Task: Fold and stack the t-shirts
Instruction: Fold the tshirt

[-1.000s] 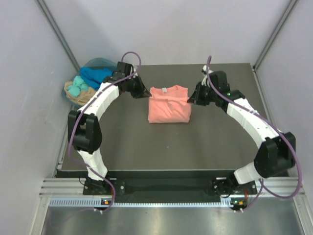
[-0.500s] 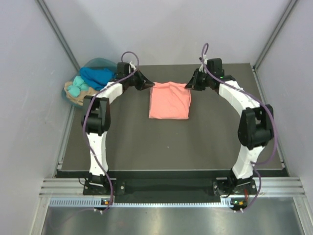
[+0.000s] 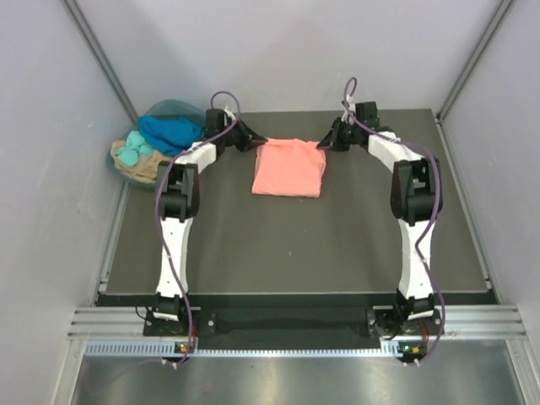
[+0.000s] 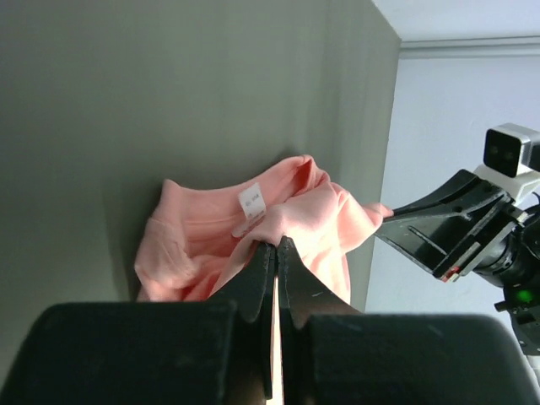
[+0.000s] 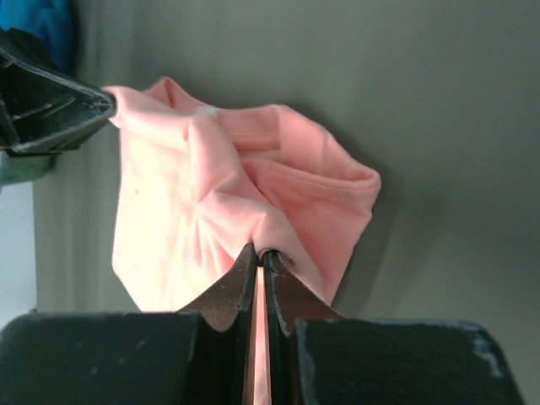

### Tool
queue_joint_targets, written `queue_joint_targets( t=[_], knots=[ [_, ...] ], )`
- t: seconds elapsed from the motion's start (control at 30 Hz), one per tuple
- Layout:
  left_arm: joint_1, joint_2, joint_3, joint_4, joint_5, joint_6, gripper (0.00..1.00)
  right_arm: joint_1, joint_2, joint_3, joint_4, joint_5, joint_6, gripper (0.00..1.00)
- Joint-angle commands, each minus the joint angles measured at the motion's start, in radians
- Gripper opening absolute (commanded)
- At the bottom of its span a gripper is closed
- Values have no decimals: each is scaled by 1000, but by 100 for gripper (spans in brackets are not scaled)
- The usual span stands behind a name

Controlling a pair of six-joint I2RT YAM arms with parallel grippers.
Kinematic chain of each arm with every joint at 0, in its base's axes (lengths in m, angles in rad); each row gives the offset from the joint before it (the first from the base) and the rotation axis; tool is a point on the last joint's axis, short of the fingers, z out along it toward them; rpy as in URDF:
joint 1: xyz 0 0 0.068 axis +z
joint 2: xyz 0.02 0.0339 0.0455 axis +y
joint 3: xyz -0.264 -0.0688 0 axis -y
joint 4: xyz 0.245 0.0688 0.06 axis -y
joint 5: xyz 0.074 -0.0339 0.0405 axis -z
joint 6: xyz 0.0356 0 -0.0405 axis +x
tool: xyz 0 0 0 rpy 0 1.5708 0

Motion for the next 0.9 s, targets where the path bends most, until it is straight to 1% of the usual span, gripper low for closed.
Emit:
queue_joint_targets(
  t=[0.0,0.07,0.1,0.13,0.17,0.2,0.23,0.3,0.33,0.37,0.4,0.47,0.53,0.6,0.67,0.77,0.83,0.87],
  knots=[
    [13,-85,43,45,-41,26,0,-6,-65,-8,154,-69,13,0],
    [12,-125,21,-6,-70,55,0,-3,-93,-45,201,-105,35,0],
    [13,-141,12,-21,-113,65,0,-3,-96,-48,232,-112,42,0],
    [13,-166,3,-79,-133,78,0,-3,-97,-47,241,-120,52,0],
    [13,-179,3,-104,-159,111,0,-1,-96,-48,251,-131,55,0],
    [13,-199,1,-133,-221,128,0,-1,-94,-53,293,-134,67,0],
    [15,-210,1,-176,-254,142,0,-1,-88,-58,315,-140,94,0],
    [15,-231,-6,-185,-315,181,0,-1,-71,-62,388,-166,128,0],
    [15,-230,0,-201,-372,191,0,-1,-50,-62,416,-174,171,0],
    [15,-224,3,-198,-389,200,0,-1,-36,-64,453,-191,200,0],
    [18,-201,11,-199,-394,207,0,-1,-21,-61,517,-194,229,0],
    [22,-161,63,-212,-392,211,0,0,36,-33,566,-204,298,0],
    [29,-84,130,-207,-349,205,0,2,93,-7,613,-209,347,0],
    [36,-17,162,-140,-261,199,0,0,116,10,645,-208,363,0],
    [36,19,196,-85,-217,190,1,-7,139,24,651,-195,369,1],
    [38,57,231,-34,-210,188,1,-13,171,60,631,-186,375,2],
    [38,62,231,15,-200,170,7,-20,186,73,625,-188,374,4],
    [38,63,233,34,-191,170,9,-21,183,70,628,-189,371,8]
  ],
)
